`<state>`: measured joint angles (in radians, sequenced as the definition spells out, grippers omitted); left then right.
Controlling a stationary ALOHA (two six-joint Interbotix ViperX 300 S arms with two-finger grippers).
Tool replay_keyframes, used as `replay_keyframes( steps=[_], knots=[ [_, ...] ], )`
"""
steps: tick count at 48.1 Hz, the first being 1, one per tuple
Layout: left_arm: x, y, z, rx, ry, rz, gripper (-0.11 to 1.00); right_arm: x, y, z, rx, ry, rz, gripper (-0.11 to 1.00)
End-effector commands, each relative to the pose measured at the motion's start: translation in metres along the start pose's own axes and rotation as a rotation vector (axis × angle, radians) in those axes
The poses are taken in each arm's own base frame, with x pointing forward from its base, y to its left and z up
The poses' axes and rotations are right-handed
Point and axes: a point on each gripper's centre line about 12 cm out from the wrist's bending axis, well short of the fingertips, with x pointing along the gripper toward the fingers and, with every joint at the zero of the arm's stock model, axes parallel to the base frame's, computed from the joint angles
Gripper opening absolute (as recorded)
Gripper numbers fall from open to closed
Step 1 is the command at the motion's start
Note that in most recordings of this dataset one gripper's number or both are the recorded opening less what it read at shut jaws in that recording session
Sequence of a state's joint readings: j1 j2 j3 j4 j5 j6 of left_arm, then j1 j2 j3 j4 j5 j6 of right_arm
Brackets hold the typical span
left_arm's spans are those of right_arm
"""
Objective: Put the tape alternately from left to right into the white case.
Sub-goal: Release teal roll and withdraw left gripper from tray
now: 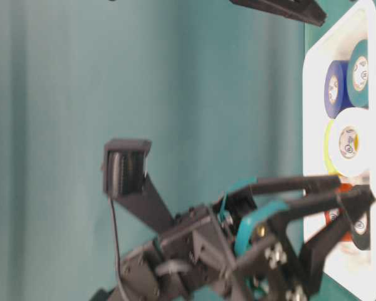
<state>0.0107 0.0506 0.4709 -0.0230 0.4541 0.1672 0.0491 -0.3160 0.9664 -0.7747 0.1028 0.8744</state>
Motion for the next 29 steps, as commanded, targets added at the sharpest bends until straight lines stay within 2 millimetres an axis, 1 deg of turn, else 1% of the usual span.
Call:
replay_keyframes(
  steps=[1, 10, 14, 29],
  knots=[
    [-0.017, -0.003, 0.004, -0.021, -0.04, 0.0, 0.93, -0.002, 0.001, 0.005, -0.001, -0.019, 0.007, 0.79],
    [-0.02, -0.009, -0.016, -0.081, -0.009, -0.009, 0.93, -0.002, 0.001, 0.005, -0.001, -0.019, 0.007, 0.79],
    [-0.021, -0.01, -0.021, -0.104, 0.001, -0.012, 0.93, -0.002, 0.001, 0.004, -0.002, -0.017, 0.006, 0.79],
    [-0.021, -0.015, -0.023, -0.101, 0.0, -0.018, 0.93, -0.002, 0.001, 0.004, -0.002, -0.018, 0.007, 0.79]
  ],
)
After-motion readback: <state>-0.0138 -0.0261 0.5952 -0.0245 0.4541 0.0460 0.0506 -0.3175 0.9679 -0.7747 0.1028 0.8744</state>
